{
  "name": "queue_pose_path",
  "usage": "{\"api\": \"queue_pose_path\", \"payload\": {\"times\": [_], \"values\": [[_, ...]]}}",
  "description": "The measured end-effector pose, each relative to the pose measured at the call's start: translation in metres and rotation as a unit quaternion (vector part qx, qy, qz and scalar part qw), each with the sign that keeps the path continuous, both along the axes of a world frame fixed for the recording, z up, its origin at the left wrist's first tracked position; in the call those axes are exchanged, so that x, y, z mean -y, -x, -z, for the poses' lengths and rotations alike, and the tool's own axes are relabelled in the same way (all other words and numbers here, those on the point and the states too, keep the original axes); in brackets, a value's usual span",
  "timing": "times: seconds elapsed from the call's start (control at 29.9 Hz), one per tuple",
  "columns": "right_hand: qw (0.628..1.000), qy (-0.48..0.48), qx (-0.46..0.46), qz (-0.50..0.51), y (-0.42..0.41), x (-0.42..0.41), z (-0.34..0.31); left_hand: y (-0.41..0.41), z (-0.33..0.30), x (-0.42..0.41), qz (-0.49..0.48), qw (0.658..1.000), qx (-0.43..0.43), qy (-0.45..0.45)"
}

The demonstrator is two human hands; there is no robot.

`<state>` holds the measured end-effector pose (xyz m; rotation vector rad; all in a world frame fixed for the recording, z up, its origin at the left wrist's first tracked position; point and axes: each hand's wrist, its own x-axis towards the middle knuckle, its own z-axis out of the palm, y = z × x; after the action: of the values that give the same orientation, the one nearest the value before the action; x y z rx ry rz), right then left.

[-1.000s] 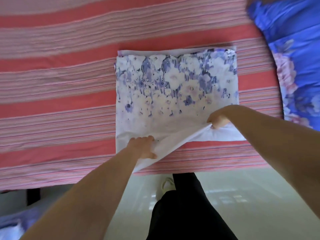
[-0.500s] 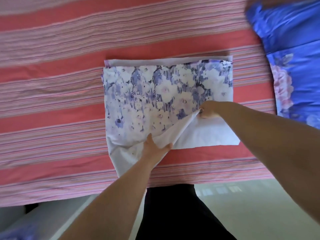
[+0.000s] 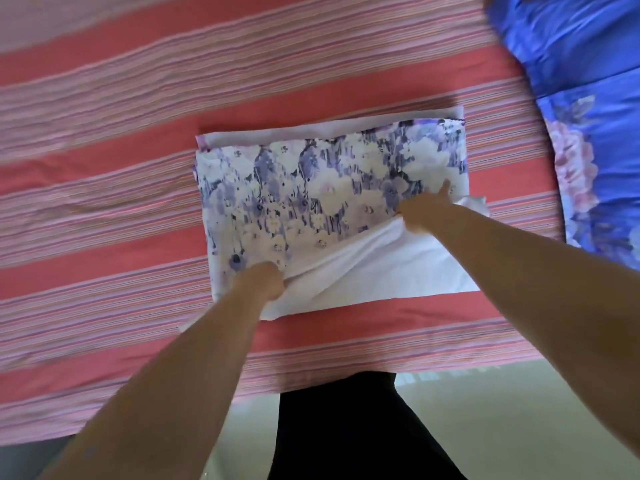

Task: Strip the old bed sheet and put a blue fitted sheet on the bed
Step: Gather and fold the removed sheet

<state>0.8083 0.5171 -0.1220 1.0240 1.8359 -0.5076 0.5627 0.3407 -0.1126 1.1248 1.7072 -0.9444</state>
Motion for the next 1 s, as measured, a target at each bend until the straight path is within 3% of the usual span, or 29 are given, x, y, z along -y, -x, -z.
{"api": "queue_pose_path", "payload": {"times": [0.07,0.2,0.33,0.4,0.47,0.57,0.67,0.73,0.8,0.9,1.0], "values": [[1.000,-0.017,-0.004,0.021,0.007,-0.018,-0.003,0.035,-0.007,-0.058,0.054,0.998,-0.016,0.005],[0.982,-0.182,-0.043,0.027,0.024,-0.075,-0.018,0.080,-0.029,-0.150,0.061,0.988,-0.069,-0.124],[0.989,-0.134,-0.034,0.059,0.023,-0.110,-0.006,0.082,-0.017,-0.155,0.016,0.977,-0.097,-0.189],[0.986,-0.155,-0.039,0.050,0.020,-0.113,0.006,0.085,-0.002,-0.140,0.078,0.964,-0.113,-0.227],[0.966,-0.241,-0.078,0.058,0.020,-0.121,0.008,0.098,0.006,-0.137,0.148,0.931,-0.131,-0.307],[0.918,-0.349,-0.109,0.154,0.018,-0.155,0.002,0.115,0.010,-0.155,0.130,0.903,-0.099,-0.398],[0.920,-0.325,-0.166,0.142,0.029,-0.168,0.004,0.114,0.020,-0.181,0.090,0.899,-0.088,-0.419],[0.945,-0.233,-0.215,0.079,0.044,-0.152,0.015,0.111,0.031,-0.191,0.071,0.915,-0.098,-0.384],[0.970,-0.147,-0.188,0.048,0.052,-0.130,0.032,0.112,0.043,-0.193,0.068,0.934,-0.123,-0.328],[0.968,-0.171,-0.163,0.089,0.051,-0.112,0.053,0.123,0.051,-0.189,0.042,0.940,-0.156,-0.299],[0.952,-0.214,-0.178,0.129,0.051,-0.109,0.060,0.134,0.054,-0.185,-0.027,0.902,-0.158,-0.400]]}}
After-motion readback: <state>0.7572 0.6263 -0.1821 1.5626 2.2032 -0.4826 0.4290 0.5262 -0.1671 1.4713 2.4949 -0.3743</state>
